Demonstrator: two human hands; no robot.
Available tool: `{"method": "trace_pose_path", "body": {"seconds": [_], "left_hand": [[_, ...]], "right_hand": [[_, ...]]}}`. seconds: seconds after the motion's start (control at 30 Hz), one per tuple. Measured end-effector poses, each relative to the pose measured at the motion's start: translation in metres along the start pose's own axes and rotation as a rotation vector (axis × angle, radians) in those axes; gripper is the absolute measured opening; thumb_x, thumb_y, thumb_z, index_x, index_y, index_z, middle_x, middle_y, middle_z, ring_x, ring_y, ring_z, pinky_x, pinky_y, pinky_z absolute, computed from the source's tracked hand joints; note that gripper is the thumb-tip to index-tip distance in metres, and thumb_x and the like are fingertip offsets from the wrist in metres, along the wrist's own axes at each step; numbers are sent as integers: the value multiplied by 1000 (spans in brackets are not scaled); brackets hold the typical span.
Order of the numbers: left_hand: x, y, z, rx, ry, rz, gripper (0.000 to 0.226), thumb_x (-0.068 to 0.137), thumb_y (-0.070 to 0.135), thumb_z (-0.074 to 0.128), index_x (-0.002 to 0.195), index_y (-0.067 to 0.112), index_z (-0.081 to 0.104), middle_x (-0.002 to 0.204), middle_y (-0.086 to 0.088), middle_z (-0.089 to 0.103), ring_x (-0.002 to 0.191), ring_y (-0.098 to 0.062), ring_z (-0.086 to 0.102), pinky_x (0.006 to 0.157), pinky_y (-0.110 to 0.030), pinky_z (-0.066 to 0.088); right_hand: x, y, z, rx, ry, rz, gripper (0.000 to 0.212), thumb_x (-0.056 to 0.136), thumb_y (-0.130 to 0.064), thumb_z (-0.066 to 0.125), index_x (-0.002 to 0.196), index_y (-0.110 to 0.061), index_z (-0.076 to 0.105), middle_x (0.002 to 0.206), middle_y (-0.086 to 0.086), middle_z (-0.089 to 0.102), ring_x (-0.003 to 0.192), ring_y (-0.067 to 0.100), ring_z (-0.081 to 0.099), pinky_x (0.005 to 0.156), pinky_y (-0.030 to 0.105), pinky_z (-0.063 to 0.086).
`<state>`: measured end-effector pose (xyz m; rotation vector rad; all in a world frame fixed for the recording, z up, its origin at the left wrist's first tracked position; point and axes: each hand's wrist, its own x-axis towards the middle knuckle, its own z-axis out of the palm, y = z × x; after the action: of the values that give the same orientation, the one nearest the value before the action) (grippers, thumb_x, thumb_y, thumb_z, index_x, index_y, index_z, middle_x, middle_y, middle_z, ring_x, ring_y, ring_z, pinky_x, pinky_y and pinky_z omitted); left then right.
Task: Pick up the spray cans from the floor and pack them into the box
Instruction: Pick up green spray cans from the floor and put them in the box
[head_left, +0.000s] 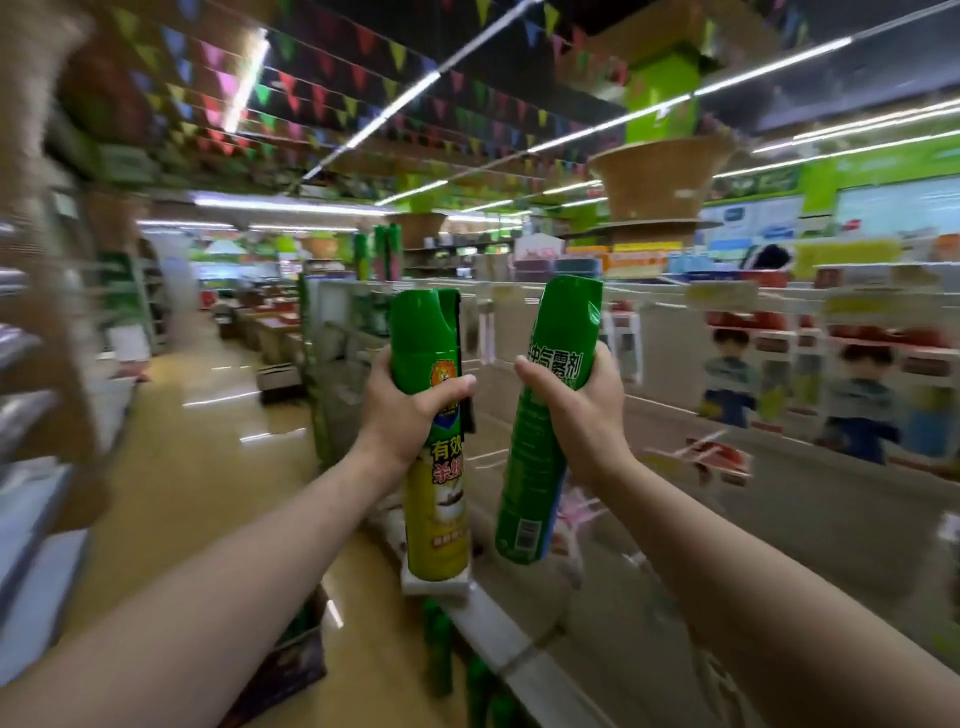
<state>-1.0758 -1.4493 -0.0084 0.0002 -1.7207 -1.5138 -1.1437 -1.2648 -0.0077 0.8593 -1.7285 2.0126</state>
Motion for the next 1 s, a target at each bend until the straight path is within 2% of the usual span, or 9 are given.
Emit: {"method": "trace_pose_path", "body": {"seconds": [0.1, 0.2, 0.3, 0.43, 0.6, 0.73, 0.83, 1.0], "left_hand": [[25, -19, -37, 106, 116, 12, 69, 52, 46, 93, 109, 20, 65, 96, 0, 75, 86, -21, 74, 78, -45, 61], [54, -34, -72, 175, 245, 26, 70, 52, 50, 93, 110, 23, 64, 96, 4, 75, 86, -17, 74, 79, -45, 61], [79, -47, -107, 243, 346, 5, 68, 55, 50, 92, 111, 25, 63, 100, 4, 74, 89, -18, 73, 83, -47, 60], [107, -70, -154, 296, 467, -12, 64, 57, 51, 92, 109, 27, 64, 99, 3, 75, 89, -17, 73, 82, -43, 60], [140, -114, -220, 306, 577, -44, 62, 63, 53, 89, 113, 26, 64, 98, 6, 76, 86, -15, 74, 68, -26, 58], [175, -165, -283, 328, 672, -84, 68, 58, 72, 83, 111, 33, 64, 98, 9, 76, 86, -14, 74, 77, -40, 61], [210, -208, -332, 380, 715, -80, 71, 56, 81, 78, 109, 36, 64, 98, 13, 75, 87, -10, 73, 81, -43, 60], [272, -271, -411, 389, 708, -133, 64, 64, 71, 80, 112, 33, 66, 103, 9, 75, 93, -14, 73, 88, -46, 59]], "right_hand": [[27, 36, 58, 88, -89, 33, 52, 72, -41, 85, 109, -16, 59, 98, 6, 69, 91, 28, 70, 82, 57, 57], [58, 70, 113, 136, -192, 59, 47, 73, -39, 87, 106, -21, 59, 95, 1, 70, 88, 20, 70, 83, 54, 59], [84, 97, 167, 157, -295, 80, 48, 69, -46, 87, 103, -26, 59, 94, -3, 71, 87, 15, 70, 83, 51, 59], [107, 126, 237, 203, -382, 108, 54, 64, -62, 82, 101, -29, 61, 91, -7, 72, 86, 10, 70, 84, 48, 59], [120, 173, 324, 265, -492, 178, 49, 69, -67, 78, 100, -33, 61, 90, -18, 70, 79, 3, 69, 82, 43, 60], [127, 220, 402, 288, -546, 212, 48, 71, -66, 76, 101, -32, 61, 91, -7, 71, 81, 8, 70, 80, 43, 60], [138, 258, 466, 281, -553, 201, 47, 74, -64, 76, 103, -30, 60, 93, -4, 70, 82, 11, 70, 78, 40, 60], [159, 320, 566, 218, -546, 234, 43, 79, -59, 77, 105, -28, 60, 91, -5, 68, 77, 5, 67, 72, 31, 55]]}}
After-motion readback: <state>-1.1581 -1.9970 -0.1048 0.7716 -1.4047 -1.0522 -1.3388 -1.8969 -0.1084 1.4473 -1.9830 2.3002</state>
